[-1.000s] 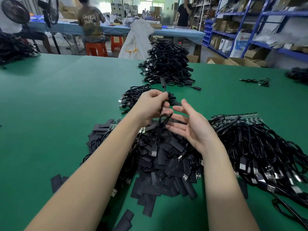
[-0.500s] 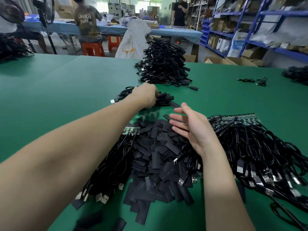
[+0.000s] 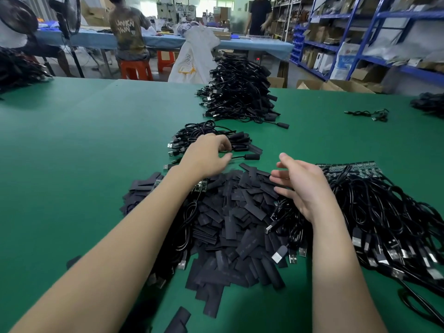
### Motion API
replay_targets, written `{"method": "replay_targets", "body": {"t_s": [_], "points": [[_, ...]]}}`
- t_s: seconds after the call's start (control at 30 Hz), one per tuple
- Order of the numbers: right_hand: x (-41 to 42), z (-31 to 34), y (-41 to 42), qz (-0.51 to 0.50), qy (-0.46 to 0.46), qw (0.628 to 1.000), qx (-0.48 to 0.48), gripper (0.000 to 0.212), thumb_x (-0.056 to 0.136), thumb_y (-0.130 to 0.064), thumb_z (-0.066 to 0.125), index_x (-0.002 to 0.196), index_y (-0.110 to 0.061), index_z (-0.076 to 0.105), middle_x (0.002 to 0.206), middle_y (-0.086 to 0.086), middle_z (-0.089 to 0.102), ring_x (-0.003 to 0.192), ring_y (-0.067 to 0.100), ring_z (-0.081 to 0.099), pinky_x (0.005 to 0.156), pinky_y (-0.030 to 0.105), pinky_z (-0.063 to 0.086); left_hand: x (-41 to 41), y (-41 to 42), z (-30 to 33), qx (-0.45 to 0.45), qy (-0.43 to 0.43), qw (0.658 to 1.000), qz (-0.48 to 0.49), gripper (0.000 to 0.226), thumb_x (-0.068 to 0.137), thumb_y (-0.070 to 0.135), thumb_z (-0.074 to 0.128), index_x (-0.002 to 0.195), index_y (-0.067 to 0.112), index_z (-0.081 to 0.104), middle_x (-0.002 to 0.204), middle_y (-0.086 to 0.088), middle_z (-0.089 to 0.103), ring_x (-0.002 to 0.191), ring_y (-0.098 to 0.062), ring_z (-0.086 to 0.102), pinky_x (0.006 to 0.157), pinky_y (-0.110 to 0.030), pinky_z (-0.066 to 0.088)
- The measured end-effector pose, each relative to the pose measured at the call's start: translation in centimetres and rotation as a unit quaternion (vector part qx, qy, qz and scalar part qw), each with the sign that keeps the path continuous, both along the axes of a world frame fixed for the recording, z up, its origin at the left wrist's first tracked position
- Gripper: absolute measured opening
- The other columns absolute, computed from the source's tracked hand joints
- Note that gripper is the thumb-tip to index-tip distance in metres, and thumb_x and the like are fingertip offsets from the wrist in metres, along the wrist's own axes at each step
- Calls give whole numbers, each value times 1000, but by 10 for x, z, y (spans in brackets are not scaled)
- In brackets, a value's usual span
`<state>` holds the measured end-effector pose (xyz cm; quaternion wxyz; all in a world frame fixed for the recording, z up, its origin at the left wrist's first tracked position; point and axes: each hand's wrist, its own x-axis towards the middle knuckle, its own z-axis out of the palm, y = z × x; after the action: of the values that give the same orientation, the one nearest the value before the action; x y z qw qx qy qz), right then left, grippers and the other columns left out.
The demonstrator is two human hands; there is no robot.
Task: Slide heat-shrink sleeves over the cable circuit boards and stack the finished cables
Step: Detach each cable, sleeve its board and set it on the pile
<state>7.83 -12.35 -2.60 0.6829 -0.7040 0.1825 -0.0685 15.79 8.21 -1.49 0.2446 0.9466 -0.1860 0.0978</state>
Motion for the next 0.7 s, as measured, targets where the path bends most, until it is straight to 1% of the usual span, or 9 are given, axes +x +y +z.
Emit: {"method": "replay_targets", "body": {"t_s": [0.1,0.17,0.27,0.33,0.4,0.47,0.5,0.6,0.7], "points": [[-1,1,0,6,16,999,-35,29,98,-41,64,103,-13,69,97,8,76,90,17,75,80,35,62,-16,8,-7,-32,16,999,-4,13,96,31,62,104,24,70,99,9,63,96,-16,61,88,-35,52],[-2,3,4,13,19,997,-75,27,95,-41,67,100,-15,70,95,7,77,90,19,75,83,38,63,-24,12,-13,-57,17,998,-1,11,95,29,61,100,24,70,98,10,67,95,-14,63,89,-36,54],[-3,7,15,38,0,983,-181,23,91,-46,67,93,-24,73,99,-2,76,96,19,72,90,44,59,-28,19,-20,-82,7,997,11,12,96,27,60,100,24,71,93,11,68,93,-14,64,90,-36,54],[-3,11,26,43,-27,973,-227,21,89,-46,66,89,-27,74,96,-8,76,94,14,71,88,39,58,-28,24,-22,-79,14,996,26,11,97,30,59,97,26,69,89,12,67,89,-14,64,85,-33,53],[-2,14,38,66,-44,969,-234,17,91,-42,65,84,-29,75,84,-12,77,79,7,70,74,29,56,-26,31,-23,-64,18,996,51,18,100,35,54,85,29,63,81,11,66,80,-15,61,75,-31,49],[-1,13,53,116,-36,968,-221,16,93,-38,64,86,-28,74,76,-16,76,60,1,65,59,23,48,-26,42,-24,-40,11,996,78,32,102,39,49,73,26,55,69,11,58,73,-19,56,67,-31,41],[-1,11,60,137,-30,966,-218,15,93,-37,64,87,-27,73,75,-16,76,54,-1,62,56,21,45,-26,48,-24,-20,11,996,87,37,103,41,47,69,25,51,66,9,55,73,-22,55,65,-32,38],[1,5,72,152,-31,963,-222,13,91,-34,67,87,-25,75,74,-15,76,51,-2,61,62,21,48,-28,57,-26,23,36,994,98,43,104,44,44,69,20,51,66,5,55,79,-29,57,66,-33,41],[1,2,81,154,-32,964,-212,14,90,-37,69,87,-25,76,75,-13,76,51,-1,63,66,24,52,-29,55,-25,24,29,995,97,45,105,44,43,67,20,45,64,4,52,76,-30,54,63,-33,37]]}}
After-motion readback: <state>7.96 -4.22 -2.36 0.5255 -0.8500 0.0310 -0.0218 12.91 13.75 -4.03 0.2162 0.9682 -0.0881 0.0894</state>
